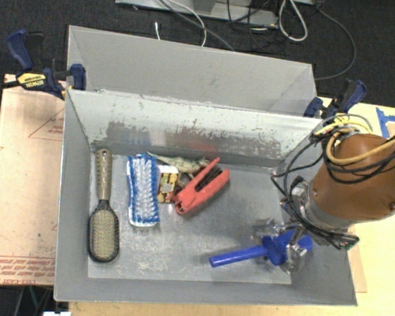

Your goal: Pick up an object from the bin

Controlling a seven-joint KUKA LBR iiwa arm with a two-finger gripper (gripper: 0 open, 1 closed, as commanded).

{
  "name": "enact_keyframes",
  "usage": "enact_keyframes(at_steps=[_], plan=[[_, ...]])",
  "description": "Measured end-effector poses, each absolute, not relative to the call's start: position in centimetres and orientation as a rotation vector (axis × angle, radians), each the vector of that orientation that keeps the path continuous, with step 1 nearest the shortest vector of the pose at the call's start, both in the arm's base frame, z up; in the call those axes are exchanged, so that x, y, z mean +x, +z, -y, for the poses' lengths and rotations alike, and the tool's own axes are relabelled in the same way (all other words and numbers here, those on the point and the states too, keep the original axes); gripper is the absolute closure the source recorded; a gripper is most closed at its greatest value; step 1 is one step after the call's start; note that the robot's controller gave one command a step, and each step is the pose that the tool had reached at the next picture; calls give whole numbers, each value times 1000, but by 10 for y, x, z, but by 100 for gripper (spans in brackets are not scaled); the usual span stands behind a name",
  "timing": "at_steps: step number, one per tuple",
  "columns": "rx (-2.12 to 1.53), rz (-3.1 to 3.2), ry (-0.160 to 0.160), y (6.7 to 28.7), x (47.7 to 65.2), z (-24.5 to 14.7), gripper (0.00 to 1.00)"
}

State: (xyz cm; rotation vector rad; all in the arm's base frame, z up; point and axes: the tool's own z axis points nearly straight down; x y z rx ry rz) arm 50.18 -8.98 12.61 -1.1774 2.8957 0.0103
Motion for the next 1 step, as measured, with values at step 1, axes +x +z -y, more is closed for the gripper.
enact_keyframes(at_steps=[1], plan=[[-1175,-2899,14,159,501,89,100]])
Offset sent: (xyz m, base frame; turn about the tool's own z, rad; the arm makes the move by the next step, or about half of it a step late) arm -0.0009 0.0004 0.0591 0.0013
